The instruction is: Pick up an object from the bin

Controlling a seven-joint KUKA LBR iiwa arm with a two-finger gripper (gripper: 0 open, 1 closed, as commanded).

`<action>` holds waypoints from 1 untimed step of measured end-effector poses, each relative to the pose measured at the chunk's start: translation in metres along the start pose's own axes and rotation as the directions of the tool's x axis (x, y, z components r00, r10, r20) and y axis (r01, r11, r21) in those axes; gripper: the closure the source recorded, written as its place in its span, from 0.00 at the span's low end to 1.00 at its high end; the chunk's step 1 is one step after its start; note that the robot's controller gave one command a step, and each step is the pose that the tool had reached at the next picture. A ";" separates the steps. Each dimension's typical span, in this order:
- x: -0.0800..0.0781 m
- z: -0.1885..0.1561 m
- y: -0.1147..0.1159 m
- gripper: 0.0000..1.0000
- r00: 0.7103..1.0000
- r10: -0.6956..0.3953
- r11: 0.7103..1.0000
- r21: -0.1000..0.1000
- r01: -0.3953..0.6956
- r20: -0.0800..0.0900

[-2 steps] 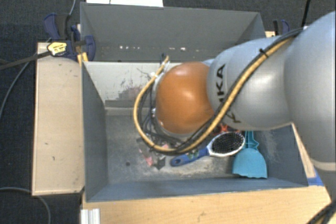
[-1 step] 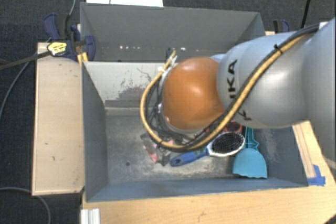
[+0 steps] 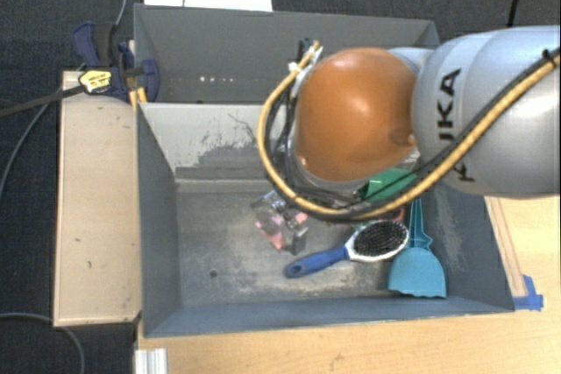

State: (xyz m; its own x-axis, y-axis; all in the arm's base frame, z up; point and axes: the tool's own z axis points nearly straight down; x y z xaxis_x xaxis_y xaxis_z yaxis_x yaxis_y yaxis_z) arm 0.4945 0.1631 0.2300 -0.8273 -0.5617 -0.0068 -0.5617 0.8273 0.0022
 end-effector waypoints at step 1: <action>0.000 0.000 0.000 1.00 1.000 0.002 1.000 0.000 -0.002 0.000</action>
Offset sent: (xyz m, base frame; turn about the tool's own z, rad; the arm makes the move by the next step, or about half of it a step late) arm 0.0482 -0.0251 -0.0991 -0.0115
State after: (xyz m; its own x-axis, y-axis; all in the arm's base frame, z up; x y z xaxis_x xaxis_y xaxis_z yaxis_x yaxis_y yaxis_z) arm 0.4944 0.1631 0.2300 -0.8284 -0.5601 -0.0065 -0.5601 0.8284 0.0024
